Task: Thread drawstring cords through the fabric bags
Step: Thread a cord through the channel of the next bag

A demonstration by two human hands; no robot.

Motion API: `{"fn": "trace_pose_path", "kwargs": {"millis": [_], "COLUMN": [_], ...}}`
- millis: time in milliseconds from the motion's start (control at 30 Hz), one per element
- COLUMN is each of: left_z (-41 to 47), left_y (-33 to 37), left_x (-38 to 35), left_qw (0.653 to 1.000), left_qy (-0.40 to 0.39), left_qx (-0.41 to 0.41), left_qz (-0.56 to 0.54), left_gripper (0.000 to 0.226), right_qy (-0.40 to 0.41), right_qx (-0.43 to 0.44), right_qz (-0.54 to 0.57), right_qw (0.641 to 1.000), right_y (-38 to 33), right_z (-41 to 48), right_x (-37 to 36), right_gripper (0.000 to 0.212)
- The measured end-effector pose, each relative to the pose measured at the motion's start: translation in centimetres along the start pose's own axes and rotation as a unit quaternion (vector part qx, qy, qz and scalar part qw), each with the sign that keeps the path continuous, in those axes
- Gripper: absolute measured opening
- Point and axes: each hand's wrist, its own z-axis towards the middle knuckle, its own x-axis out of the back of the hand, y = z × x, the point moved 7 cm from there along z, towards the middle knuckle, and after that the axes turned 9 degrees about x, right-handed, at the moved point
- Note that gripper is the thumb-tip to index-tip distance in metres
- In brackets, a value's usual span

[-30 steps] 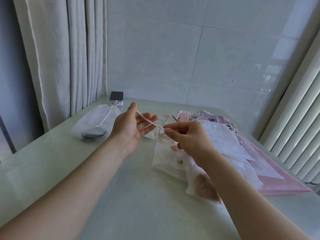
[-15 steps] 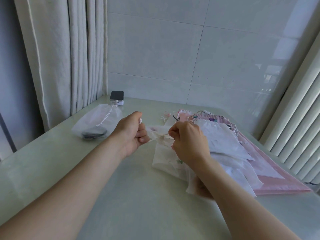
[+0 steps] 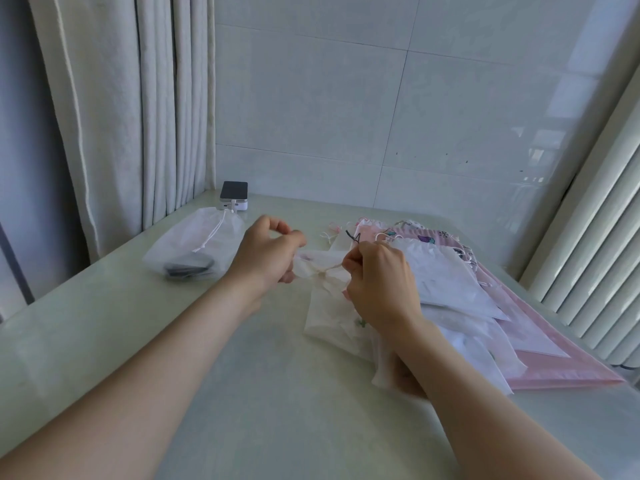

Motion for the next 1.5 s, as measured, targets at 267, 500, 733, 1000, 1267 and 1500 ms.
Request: {"fn": "trace_pose_path", "kwargs": {"millis": [267, 500, 733, 1000, 1267, 1500], "left_z": [-1.8, -1.9, -1.8, -1.9, -1.3, -1.1], "left_y": [1.5, 1.6, 1.0, 1.4, 1.1, 1.1], "left_x": [-1.7, -1.4, -2.1, -2.2, -1.9, -1.3], "left_qw": [0.885, 0.866, 0.843, 0.822, 0.790, 0.798], "left_qy": [0.048, 0.084, 0.030, 0.017, 0.027, 0.050], "left_qx": [-0.283, -0.296, -0.338, -0.352, -0.313, -0.283], "left_qz": [0.368, 0.394, 0.418, 0.448, 0.527, 0.530], "left_gripper": [0.037, 0.034, 0.029, 0.025, 0.028, 0.023], "right_qy": [0.039, 0.058, 0.048, 0.056, 0.026, 0.023], "right_qx": [0.033, 0.051, 0.054, 0.091, 0.128, 0.081], "right_qz": [0.045, 0.049, 0.008, -0.067, -0.115, -0.080], "right_qw": [0.998, 0.996, 0.997, 0.992, 0.985, 0.993], "right_y": [-0.5, -0.9, -0.4, -0.9, -1.9, -1.5], "right_z": [0.2, 0.1, 0.3, 0.5, 0.3, 0.4], "right_x": [0.2, 0.6, 0.7, 0.4, 0.2, 0.9], "right_gripper": [0.016, 0.017, 0.018, 0.026, 0.037, 0.031]}}
